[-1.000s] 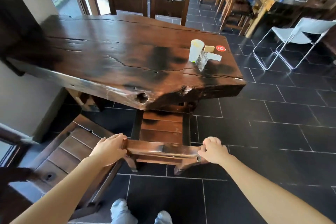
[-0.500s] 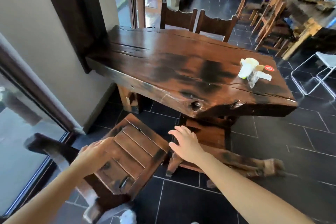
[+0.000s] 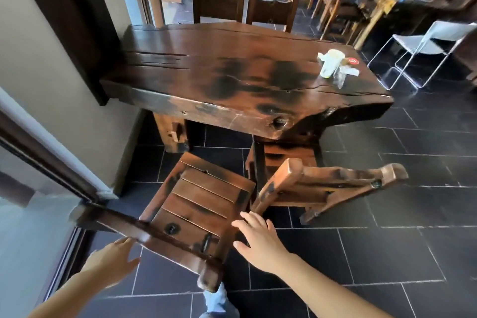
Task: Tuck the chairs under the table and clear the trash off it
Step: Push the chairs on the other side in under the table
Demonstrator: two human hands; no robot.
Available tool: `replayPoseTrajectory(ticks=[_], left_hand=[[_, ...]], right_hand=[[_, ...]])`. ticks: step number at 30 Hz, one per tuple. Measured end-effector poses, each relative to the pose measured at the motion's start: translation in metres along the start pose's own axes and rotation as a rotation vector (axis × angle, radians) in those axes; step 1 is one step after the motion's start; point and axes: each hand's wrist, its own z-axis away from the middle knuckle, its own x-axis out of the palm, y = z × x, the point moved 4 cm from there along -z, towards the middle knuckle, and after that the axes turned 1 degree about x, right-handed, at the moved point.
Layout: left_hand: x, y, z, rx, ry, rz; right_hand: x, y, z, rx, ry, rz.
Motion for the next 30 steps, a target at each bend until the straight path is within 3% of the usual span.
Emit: replayPoseTrajectory(ticks=[8,12,20,25,30], left_hand=[[0.026,0.007,0.024,0.074,-0.039,-0.053],[0.024,0.010,0.022,0.125,0.008,-0.060],[0.004,-0.003,0.004,0.393,0.015,-0.398],[-0.028,-0.046,-0.006,0.350,0.021,-0.393],[-0.065,-0.115,-0.040,0.247,0.092,-0.356]], right_hand=[[0.057,-0.073,0.040,0.064,-0.064,-0.207],[0.072,-0.085,0.056,0.177,0.006,-0.195],[0.061,-0.099,0.036,0.369,-0.030,-0.088],[0.089,-0.121,0.009,0.559,0.001,-0.086],[0.104,-0.128,-0.002,0.678,0.213,-0.005]])
